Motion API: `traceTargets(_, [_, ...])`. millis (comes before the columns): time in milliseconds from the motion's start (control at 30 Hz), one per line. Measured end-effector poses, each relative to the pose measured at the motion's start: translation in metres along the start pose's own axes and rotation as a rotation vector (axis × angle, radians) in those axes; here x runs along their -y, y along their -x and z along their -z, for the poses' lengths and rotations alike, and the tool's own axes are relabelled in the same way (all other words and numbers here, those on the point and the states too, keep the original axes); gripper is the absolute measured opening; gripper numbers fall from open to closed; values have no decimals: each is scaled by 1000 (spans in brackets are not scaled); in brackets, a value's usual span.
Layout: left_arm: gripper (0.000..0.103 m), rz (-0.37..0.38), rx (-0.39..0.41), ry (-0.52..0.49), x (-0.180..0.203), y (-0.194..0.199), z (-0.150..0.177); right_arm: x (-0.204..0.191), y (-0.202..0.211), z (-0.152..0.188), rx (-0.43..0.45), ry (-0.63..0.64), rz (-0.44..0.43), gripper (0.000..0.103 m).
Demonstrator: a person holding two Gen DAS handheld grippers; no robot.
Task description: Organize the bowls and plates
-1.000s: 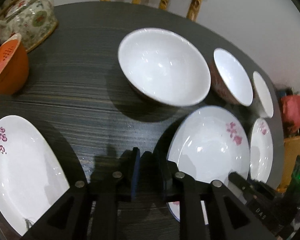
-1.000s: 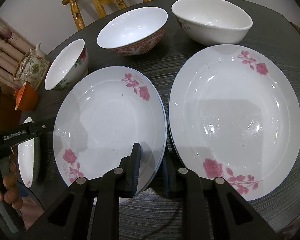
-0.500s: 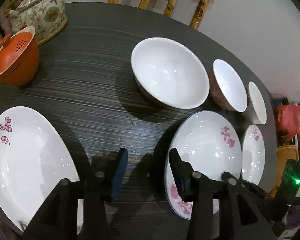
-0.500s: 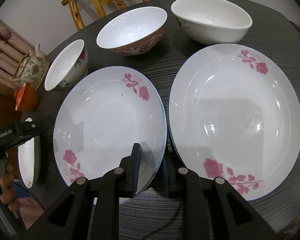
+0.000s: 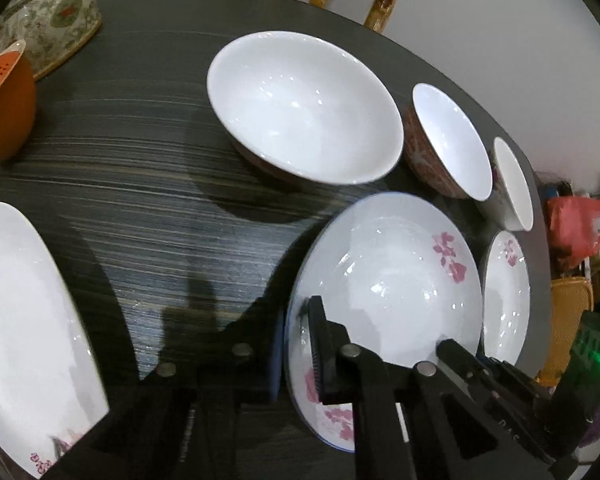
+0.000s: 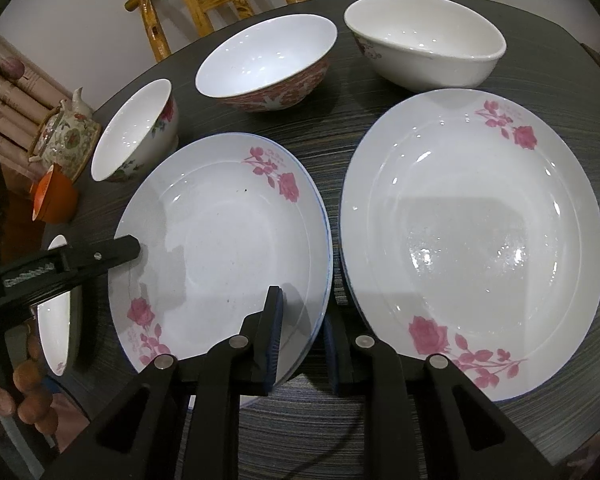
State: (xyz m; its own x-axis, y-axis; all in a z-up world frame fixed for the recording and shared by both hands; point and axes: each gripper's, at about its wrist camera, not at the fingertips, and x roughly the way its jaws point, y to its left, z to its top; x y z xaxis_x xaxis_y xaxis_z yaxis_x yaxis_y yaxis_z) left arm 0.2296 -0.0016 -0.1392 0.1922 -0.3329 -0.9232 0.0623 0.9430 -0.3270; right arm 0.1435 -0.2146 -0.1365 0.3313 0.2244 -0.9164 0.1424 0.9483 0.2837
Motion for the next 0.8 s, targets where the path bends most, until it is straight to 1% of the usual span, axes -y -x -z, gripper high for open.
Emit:
traceTargets(100, [11, -35, 18, -49, 5, 2, 4, -5, 0, 1, 4, 24, 8, 17])
traceTargets(433, [11, -43, 37, -54, 0, 17, 12, -15, 9, 1, 26, 60, 18, 16])
traceTargets(667, [11, -44, 63, -48, -8, 36, 18, -28, 21, 5, 45, 94, 17, 16])
traceTargets(800, [11, -49, 85, -50, -4, 44, 20, -36, 30, 6, 60, 115, 15, 16])
